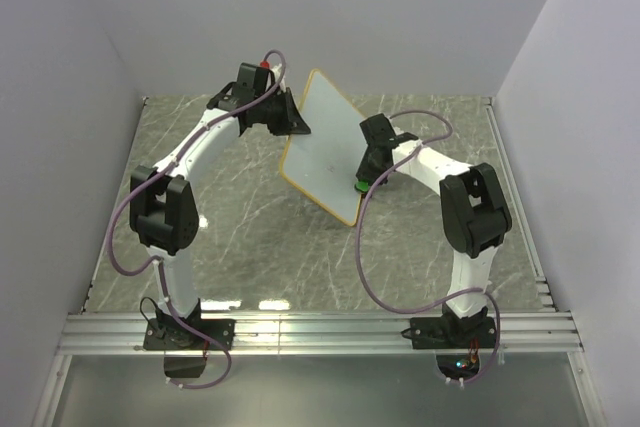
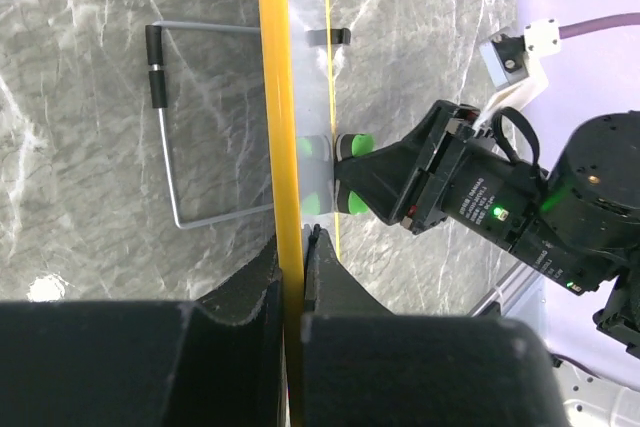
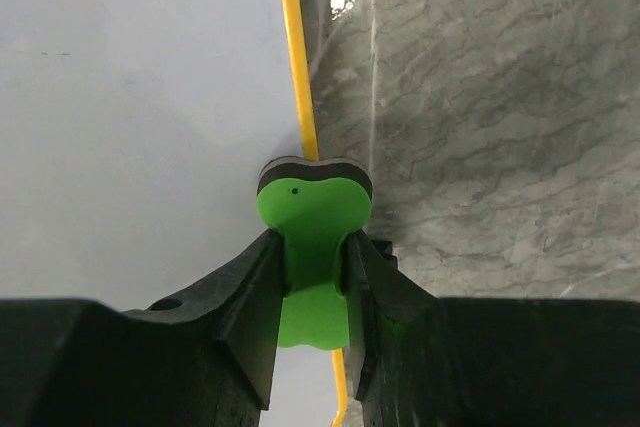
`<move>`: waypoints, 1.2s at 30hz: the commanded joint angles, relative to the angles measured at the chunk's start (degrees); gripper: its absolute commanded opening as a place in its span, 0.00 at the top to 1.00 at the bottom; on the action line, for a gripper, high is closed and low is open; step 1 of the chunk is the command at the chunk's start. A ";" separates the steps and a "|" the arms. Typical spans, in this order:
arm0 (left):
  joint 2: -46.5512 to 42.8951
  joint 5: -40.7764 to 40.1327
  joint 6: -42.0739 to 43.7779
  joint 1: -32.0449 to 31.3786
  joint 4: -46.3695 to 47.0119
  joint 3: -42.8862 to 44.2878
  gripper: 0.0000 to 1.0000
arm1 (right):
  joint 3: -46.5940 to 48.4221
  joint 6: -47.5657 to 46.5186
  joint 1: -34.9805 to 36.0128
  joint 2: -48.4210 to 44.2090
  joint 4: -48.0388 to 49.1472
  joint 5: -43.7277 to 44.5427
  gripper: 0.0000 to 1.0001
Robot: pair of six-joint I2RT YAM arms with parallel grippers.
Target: Erase the whiteboard
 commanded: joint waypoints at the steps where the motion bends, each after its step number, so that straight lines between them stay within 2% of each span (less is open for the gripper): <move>1: 0.05 -0.99 10.99 -5.06 -6.61 -1.06 1.00 | -4.61 0.89 8.53 11.06 -5.09 -14.58 1.00; 10: 0.84 -1.34 10.99 -5.50 -6.70 -0.62 1.00 | 8.91 2.91 10.73 3.23 -10.27 -18.44 1.00; 17: 0.93 -1.60 10.99 -5.59 -6.61 -0.97 1.00 | 14.90 5.46 11.70 -0.47 -11.77 -21.52 1.00; 26: 0.84 -1.43 10.73 -5.68 -6.61 -1.49 1.00 | 22.29 7.04 10.99 0.76 -15.29 -13.28 1.00; 29: 0.40 -1.43 10.72 -5.68 -6.17 -2.55 1.00 | 20.01 8.71 10.21 -2.66 -12.49 -11.16 1.00; 33: 0.58 -1.60 10.64 -5.68 -6.09 -3.08 1.00 | 15.61 9.86 9.50 -6.70 -5.28 -13.77 1.00; 34: 0.66 -1.52 10.64 -5.68 -6.09 -3.08 1.00 | 13.69 9.86 9.50 -7.49 0.74 -15.62 1.00; 36: 0.93 -1.17 10.55 -5.68 -6.17 -2.99 1.00 | 11.05 10.73 9.41 -9.77 6.22 -17.65 1.00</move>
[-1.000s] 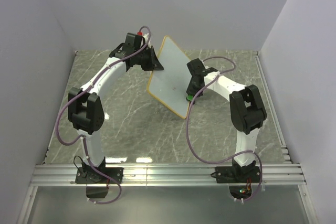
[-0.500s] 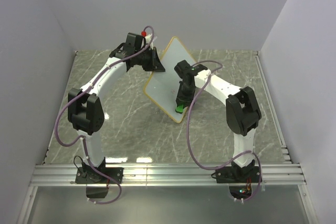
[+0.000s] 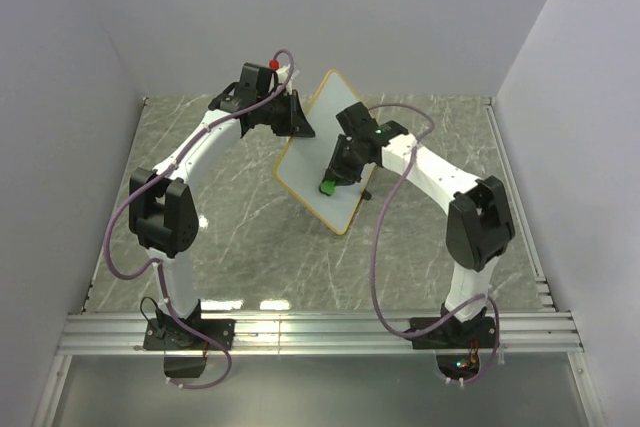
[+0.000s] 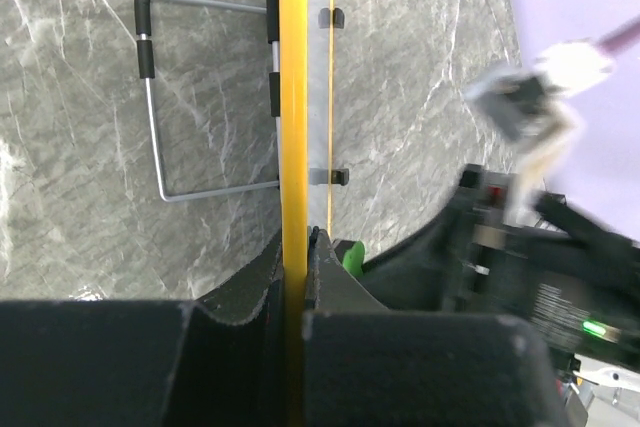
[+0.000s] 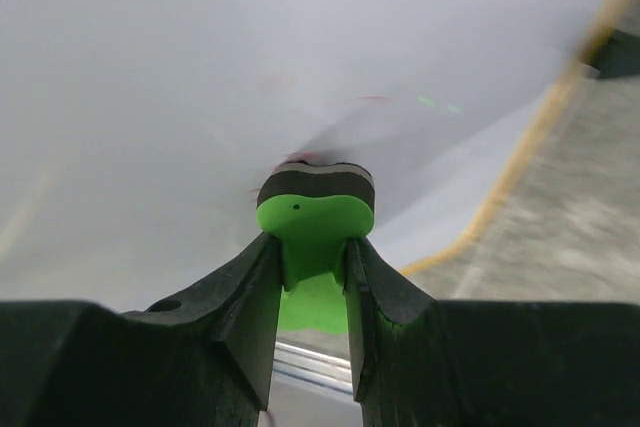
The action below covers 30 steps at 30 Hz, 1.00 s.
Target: Erase the whiteboard
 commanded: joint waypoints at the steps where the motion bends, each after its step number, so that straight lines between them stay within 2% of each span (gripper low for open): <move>1: 2.20 -3.63 4.43 -4.10 -5.80 -2.75 1.00 | -2.34 3.33 0.56 -4.82 27.64 -6.70 1.00; 7: 2.28 -3.28 4.16 -4.10 -6.15 -1.70 1.00 | -2.69 3.85 -0.49 -2.98 30.94 -6.09 1.00; 13: 1.58 -3.63 4.08 -4.10 -5.89 -2.40 1.00 | -14.28 6.40 -0.85 -2.90 38.40 -9.17 1.00; 19: 2.28 -3.28 3.64 -4.02 -6.24 -0.91 1.00 | -24.57 5.79 -1.28 -2.98 40.43 -7.33 1.00; 24: 2.81 -2.06 2.94 -4.10 -6.33 0.33 1.00 | -32.83 7.72 -5.75 -1.75 46.06 -8.72 1.00; 30: 2.73 -1.61 2.58 -4.10 -6.24 -0.64 1.00 | -30.21 4.12 -7.88 0.79 42.47 -5.66 1.00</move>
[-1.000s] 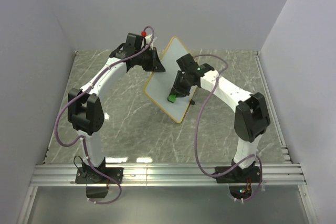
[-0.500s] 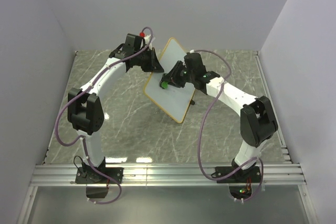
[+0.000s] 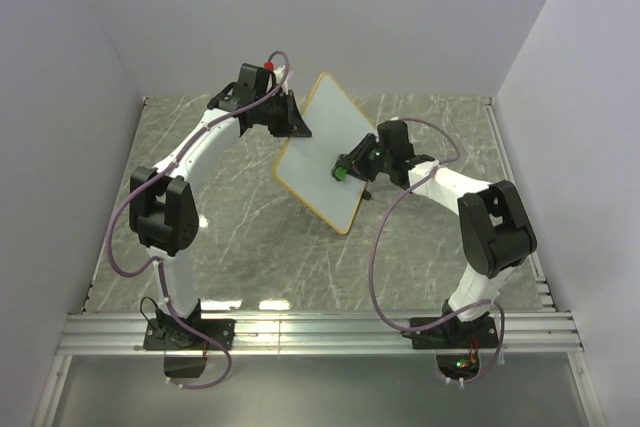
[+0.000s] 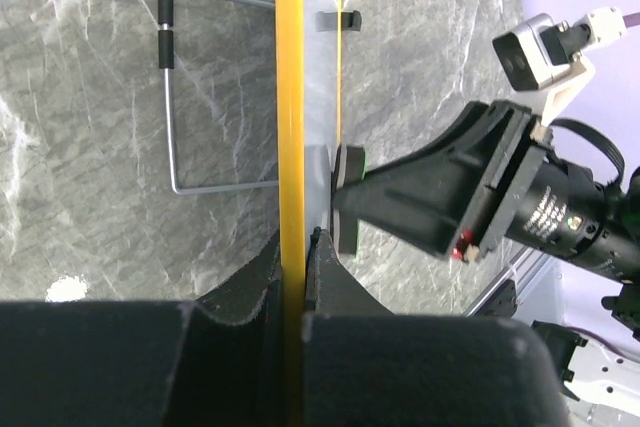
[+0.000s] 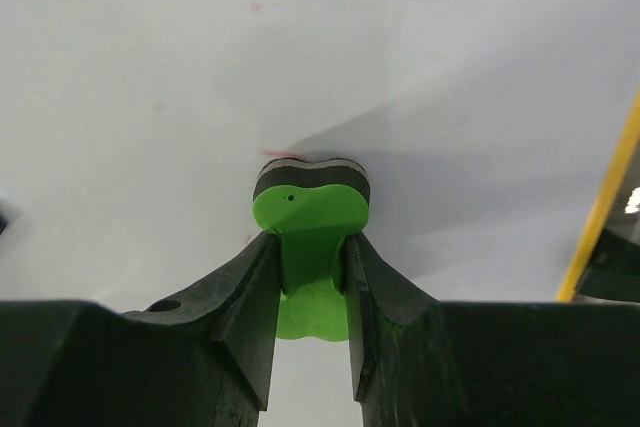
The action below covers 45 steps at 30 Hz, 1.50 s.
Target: Erase the whiteboard
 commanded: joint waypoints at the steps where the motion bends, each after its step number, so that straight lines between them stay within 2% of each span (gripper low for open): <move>1: 1.98 -0.74 5.03 -4.87 -5.26 -0.95 1.00 | -0.11 -3.27 2.20 8.03 -8.19 5.31 1.00; 7: 2.16 -1.35 5.21 -4.87 -5.70 -0.86 1.00 | 8.41 -5.55 2.90 9.00 -19.27 10.94 1.00; 17: 1.45 -2.58 5.56 -4.87 -6.75 -1.57 1.00 | 30.56 -6.26 2.29 18.66 -27.46 9.55 1.00; 24: 1.28 -3.81 6.09 -4.87 -7.80 -1.21 1.00 | 28.12 -4.41 4.04 17.27 -26.06 7.00 1.00; 31: 2.24 -3.55 5.73 -4.87 -7.72 -0.51 1.00 | 15.03 -1.68 6.76 8.93 -21.84 3.92 1.00; 38: 2.68 -2.94 5.38 -4.87 -7.19 -0.51 1.00 | 16.68 -5.11 11.07 5.93 -20.96 3.91 1.00; 45: 1.72 -2.32 4.86 -4.87 -6.49 -2.00 1.00 | 21.08 -3.71 6.78 8.73 -23.95 8.57 1.00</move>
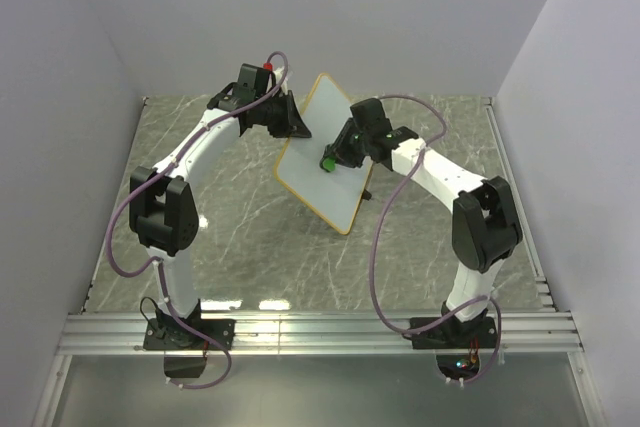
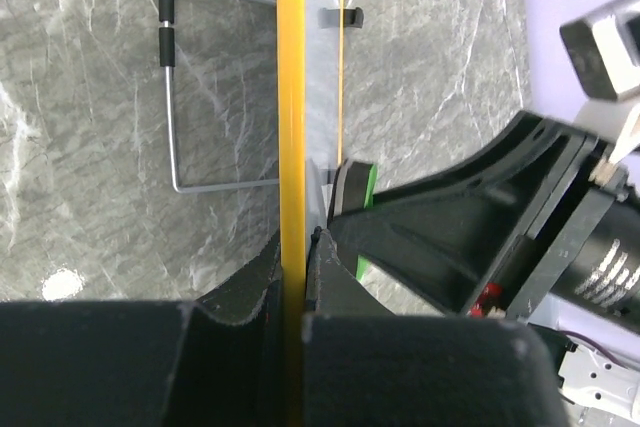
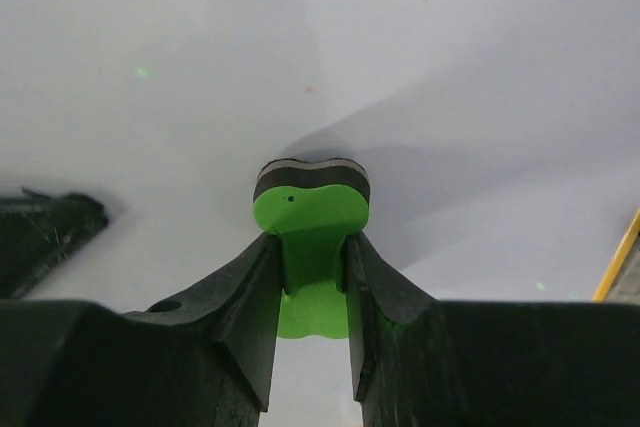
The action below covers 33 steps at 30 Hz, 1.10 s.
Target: Erase the whiteboard
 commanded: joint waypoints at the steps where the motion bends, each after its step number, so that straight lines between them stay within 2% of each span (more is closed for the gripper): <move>1: 1.46 -1.36 5.82 -4.94 -5.74 -2.24 1.00 | -0.40 1.90 0.06 5.78 -0.58 -0.63 1.00; 6: 0.31 -1.62 5.90 -5.02 -6.01 -2.59 1.00 | -7.69 3.85 -3.72 6.93 0.55 0.95 1.00; 11: -1.09 -2.06 5.90 -5.02 -5.57 -3.82 1.00 | -7.62 0.25 -5.83 7.46 -5.14 6.76 1.00; 14: -1.53 -2.24 5.73 -5.02 -5.48 -3.91 1.00 | -7.97 -0.89 -5.83 4.13 -5.33 6.94 1.00; 18: -1.19 -2.76 5.64 -5.02 -5.83 -3.39 1.00 | -9.55 -2.82 -6.09 -6.39 -9.80 10.44 1.00; 19: -1.10 -2.94 5.64 -5.02 -5.83 -3.30 1.00 | -9.81 -3.44 -6.18 -8.17 -11.73 11.93 0.93; 21: -0.49 -3.47 5.55 -5.02 -5.92 -2.95 1.00 | -11.04 -4.93 -7.05 -11.86 -17.79 15.80 0.59; 22: -0.22 -3.64 5.47 -5.02 -6.27 -2.25 1.00 | -11.40 -4.94 -7.50 -12.49 -20.60 17.38 0.38; 23: 0.22 -4.08 5.38 -5.02 -6.88 -1.81 1.00 | -12.01 -4.77 -7.85 -13.10 -25.32 19.31 0.27; 25: 1.36 -4.52 5.03 -5.02 -7.50 -0.32 1.00 | -16.04 -4.50 -9.34 -15.56 -27.91 21.96 0.07; 26: 1.63 -4.78 4.85 -5.02 -8.11 0.21 1.00 | -17.80 -4.24 -9.70 -17.66 -28.62 22.23 0.01; 32: 4.35 -6.72 3.44 -5.02 -9.87 3.82 0.99 | -29.05 -3.62 -10.23 -20.15 -25.38 18.37 0.00; 33: 4.88 -6.89 3.36 -5.02 -10.22 4.60 0.95 | -29.15 -3.97 -10.14 -19.79 -25.11 18.10 0.00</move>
